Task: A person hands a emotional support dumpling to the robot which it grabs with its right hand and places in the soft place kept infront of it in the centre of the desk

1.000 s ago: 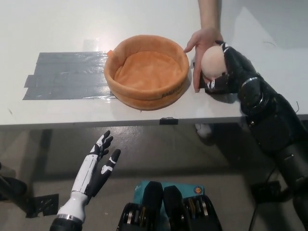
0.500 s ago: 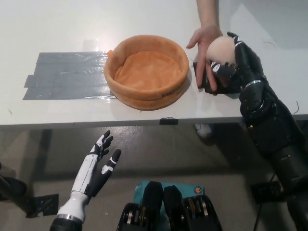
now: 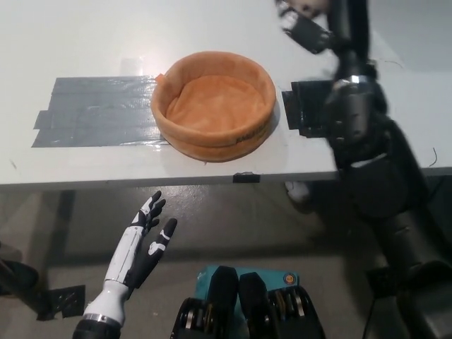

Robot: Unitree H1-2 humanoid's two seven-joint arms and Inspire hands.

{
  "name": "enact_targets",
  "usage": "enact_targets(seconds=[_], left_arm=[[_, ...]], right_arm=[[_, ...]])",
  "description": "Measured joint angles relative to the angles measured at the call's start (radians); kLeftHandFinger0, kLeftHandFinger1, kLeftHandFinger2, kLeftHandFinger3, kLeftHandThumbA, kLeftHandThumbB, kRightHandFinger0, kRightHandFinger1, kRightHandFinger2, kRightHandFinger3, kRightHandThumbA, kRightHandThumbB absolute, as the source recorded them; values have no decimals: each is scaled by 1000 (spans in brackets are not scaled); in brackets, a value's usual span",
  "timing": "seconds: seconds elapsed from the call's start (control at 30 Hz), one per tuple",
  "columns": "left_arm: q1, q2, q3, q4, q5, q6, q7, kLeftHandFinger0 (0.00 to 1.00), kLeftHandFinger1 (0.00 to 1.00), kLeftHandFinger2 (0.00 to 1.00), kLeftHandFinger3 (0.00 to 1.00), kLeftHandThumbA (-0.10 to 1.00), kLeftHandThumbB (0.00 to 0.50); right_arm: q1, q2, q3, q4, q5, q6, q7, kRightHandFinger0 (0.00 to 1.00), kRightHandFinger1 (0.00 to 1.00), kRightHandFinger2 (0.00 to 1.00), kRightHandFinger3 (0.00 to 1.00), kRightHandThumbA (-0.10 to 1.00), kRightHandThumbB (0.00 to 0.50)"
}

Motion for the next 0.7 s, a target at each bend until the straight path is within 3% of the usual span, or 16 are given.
enact_targets(seconds=[0.1, 0.17, 0.37, 0.4, 0.43, 0.47, 0.5, 0.53, 0.6, 0.7], left_arm=[[0, -1, 2, 0, -1, 1, 0, 1000, 1000, 1000, 1000, 869, 61], [0, -2, 3, -1, -2, 2, 0, 1000, 1000, 1000, 1000, 872, 37], [0, -2, 1, -4, 3, 4, 0, 1000, 1000, 1000, 1000, 865, 28], [0, -2, 0, -4, 4, 4, 0, 1000, 1000, 1000, 1000, 864, 18], [0, -2, 0, -4, 5, 4, 0, 1000, 1000, 1000, 1000, 864, 18], [0, -1, 0, -4, 6, 4, 0, 1000, 1000, 1000, 1000, 864, 19], [-1, 0, -1, -4, 6, 3, 0, 1000, 1000, 1000, 1000, 864, 20], [-1, 1, -1, -4, 6, 3, 0, 1000, 1000, 1000, 1000, 863, 19], [-3, 2, -2, -4, 7, 3, 0, 1000, 1000, 1000, 1000, 855, 23], [-8, 3, -2, -4, 6, 3, -1, 1000, 1000, 1000, 1000, 850, 22]], right_arm=[[-25, 34, 38, 42, -9, -17, -4, 0, 441, 867, 938, -100, 209], [-50, 60, 63, 111, -20, -28, -10, 0, 456, 885, 916, -100, 188], [-122, 113, 124, 375, -41, -55, -28, 0, 419, 866, 846, -100, 191], [-130, 118, 130, 412, -43, -60, -32, 20, 433, 823, 778, -100, 211], [-136, 120, 135, 442, -44, -63, -35, 1, 381, 732, 659, -100, 215], [-146, 125, 143, 498, -45, -66, -38, 69, 460, 845, 784, -100, 219], [-154, 128, 150, 542, -45, -66, -39, 597, 920, 1000, 1000, 212, 244], [-157, 128, 152, 562, -44, -64, -35, 963, 1000, 1000, 1000, 349, 263], [-161, 128, 155, 593, -40, -55, -4, 1000, 1000, 1000, 1000, 627, 359], [-166, 122, 165, 617, -36, -41, 62, 1000, 1000, 1000, 1000, 766, 412]])
